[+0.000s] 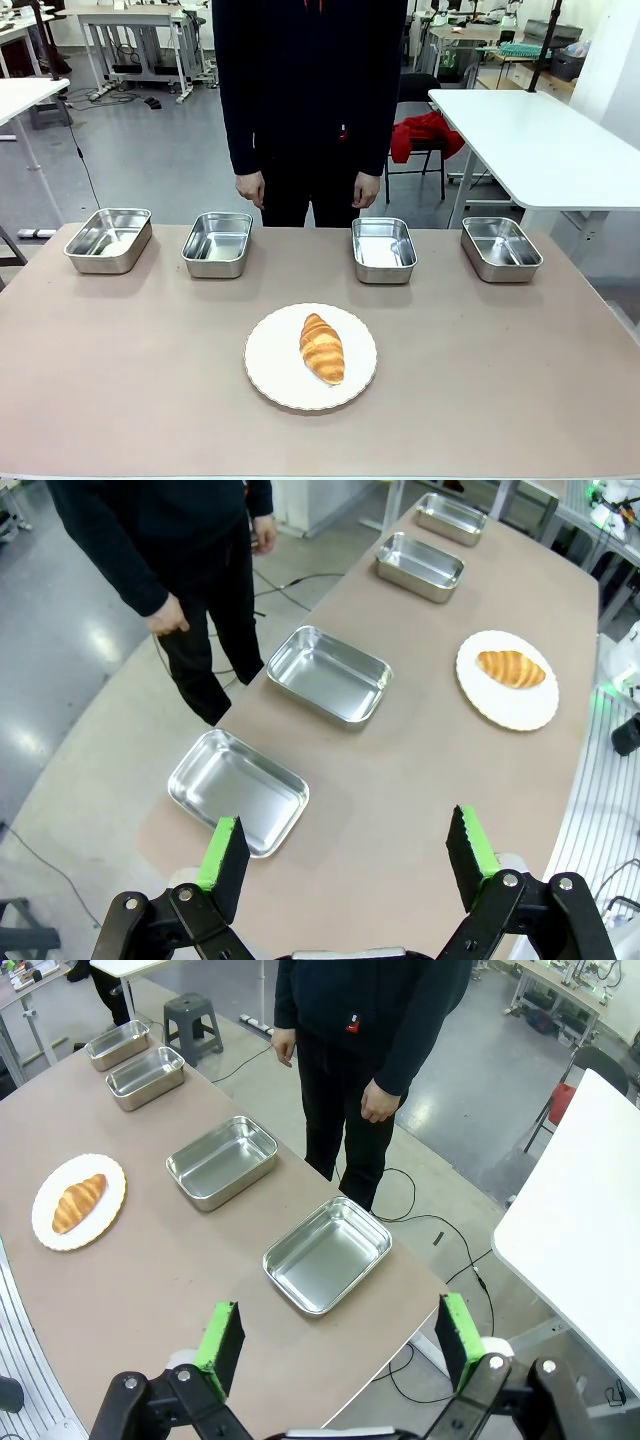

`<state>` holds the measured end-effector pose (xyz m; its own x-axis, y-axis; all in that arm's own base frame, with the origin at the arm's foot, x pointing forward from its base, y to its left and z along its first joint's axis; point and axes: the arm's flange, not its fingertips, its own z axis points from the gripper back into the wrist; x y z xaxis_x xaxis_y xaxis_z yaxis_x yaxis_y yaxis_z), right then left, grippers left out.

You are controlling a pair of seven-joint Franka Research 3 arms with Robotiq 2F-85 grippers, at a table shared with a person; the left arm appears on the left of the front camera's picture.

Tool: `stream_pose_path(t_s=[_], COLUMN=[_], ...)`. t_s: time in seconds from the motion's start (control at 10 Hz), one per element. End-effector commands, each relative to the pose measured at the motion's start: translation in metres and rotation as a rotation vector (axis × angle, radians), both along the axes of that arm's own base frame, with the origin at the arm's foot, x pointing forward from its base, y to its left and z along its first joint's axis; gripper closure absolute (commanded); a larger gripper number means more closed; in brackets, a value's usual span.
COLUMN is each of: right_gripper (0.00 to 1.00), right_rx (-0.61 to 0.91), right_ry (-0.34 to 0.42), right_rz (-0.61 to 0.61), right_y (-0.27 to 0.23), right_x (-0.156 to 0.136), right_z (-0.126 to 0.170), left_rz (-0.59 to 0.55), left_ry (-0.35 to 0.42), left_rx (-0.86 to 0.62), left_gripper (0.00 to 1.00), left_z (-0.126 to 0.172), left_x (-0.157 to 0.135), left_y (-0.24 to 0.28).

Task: Place the bread in the container.
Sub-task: Place the Butter Roll into the Airtight Container indicated by the human.

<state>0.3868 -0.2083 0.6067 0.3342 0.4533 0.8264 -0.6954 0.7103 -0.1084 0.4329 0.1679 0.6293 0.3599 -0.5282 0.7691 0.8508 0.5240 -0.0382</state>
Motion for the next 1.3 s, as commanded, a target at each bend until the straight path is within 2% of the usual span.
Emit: stream_pose_path(t_s=[0.0, 1.2], right_gripper=[0.00, 0.00], right_rx=[0.000, 0.000], right_ry=[-0.006, -0.006], right_rz=[0.003, 0.003], right_y=[0.0015, 0.0015], right_x=[0.0002, 0.0002], right_z=[0.0017, 0.0017], left_rz=[-0.008, -0.008], left_ry=[-0.020, -0.020], left_rx=[-0.006, -0.006], left_gripper=[0.00, 0.00], left_z=[0.0014, 0.0014], left_x=[-0.0006, -0.0006], left_y=[0.0000, 0.0000])
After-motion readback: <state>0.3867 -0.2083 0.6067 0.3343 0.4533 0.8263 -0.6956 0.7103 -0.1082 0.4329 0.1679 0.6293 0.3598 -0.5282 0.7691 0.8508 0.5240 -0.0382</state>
